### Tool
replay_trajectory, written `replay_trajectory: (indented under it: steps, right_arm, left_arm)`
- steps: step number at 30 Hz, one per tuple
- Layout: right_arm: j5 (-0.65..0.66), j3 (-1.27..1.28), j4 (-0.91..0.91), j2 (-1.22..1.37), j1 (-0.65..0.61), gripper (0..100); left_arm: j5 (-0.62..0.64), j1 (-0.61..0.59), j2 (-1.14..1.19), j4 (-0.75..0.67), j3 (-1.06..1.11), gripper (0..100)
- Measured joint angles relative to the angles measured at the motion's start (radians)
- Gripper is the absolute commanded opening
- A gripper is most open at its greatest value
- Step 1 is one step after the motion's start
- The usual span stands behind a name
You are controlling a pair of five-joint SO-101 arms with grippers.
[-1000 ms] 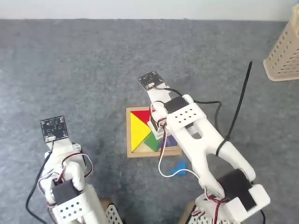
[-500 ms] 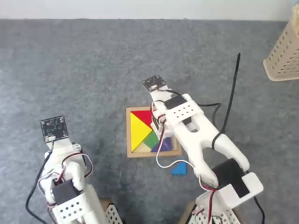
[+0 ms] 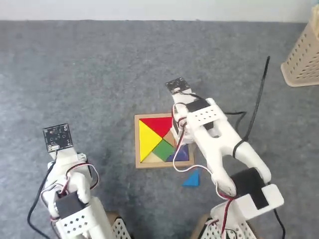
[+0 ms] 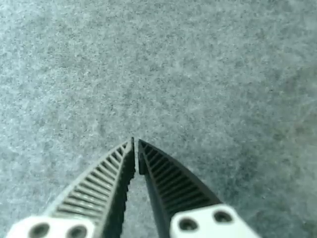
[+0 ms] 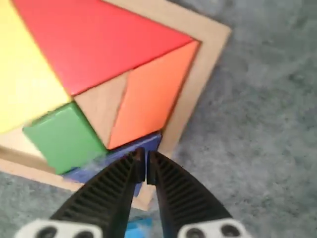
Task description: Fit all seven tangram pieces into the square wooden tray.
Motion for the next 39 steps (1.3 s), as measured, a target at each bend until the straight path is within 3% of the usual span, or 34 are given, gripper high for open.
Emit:
replay_trajectory:
  steps: [9,13,17,21,28,33,39]
  right_arm:
    - [0.046,0.040,0.058,-0.230,0.003,3.6]
    - [0.167,0.140,0.144,-0.391,0.003,14.7]
    - [0.305,0.292,0.192,-0.520,0.003,17.6]
    - [0.404,0.476,0.184,-0.618,-0.071,17.7]
    - [0.427,0.595,0.092,-0.663,-0.141,17.7]
    - [0.606,0.606,0.083,-0.663,-0.155,17.7]
    - [0.910,0.634,0.083,-0.663,-0.216,17.7]
  left_arm:
    - [0.000,0.000,0.000,0.000,0.000,1]
    - [0.000,0.000,0.000,0.000,0.000,1]
    - [0.000,0.000,0.000,0.000,0.000,1]
    - [0.000,0.000,0.000,0.000,0.000,1]
    - [0.000,0.000,0.000,0.000,0.000,1]
    - [0.000,-0.002,0.000,0.000,0.000,1]
    - [0.000,-0.002,0.000,0.000,0.000,1]
